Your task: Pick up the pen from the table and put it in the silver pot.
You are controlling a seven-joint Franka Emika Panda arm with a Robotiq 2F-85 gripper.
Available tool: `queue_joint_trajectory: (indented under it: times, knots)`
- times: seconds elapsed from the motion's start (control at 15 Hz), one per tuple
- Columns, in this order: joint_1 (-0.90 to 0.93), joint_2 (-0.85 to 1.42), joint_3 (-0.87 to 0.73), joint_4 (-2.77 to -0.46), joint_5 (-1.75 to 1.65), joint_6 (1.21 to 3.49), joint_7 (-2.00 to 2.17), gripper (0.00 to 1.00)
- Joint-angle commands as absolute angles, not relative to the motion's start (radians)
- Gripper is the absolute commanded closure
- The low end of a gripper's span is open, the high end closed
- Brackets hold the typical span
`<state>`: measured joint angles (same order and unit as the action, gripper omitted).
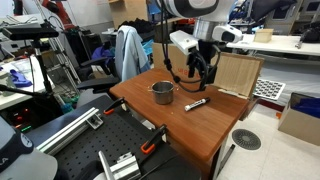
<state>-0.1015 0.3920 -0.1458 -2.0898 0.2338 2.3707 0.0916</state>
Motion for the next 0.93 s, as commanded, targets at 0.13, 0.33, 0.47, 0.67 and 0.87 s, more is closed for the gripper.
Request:
queue_joint_trajectory:
  times: [0.13, 0.33, 0.47, 0.67, 0.87]
  knots:
    - [-0.113, 0.546, -0.14, -1.974, 0.205, 2.424, 0.133, 0.0]
    - [-0.111, 0.622, -0.147, -1.925, 0.195, 2.462, 0.156, 0.0]
    - [-0.106, 0.664, -0.153, -1.895, 0.187, 2.47, 0.173, 0.0]
    - [-0.098, 0.71, -0.161, -1.86, 0.172, 2.475, 0.189, 0.25]
    - [-0.101, 0.723, -0.158, -1.84, 0.153, 2.477, 0.195, 0.43]
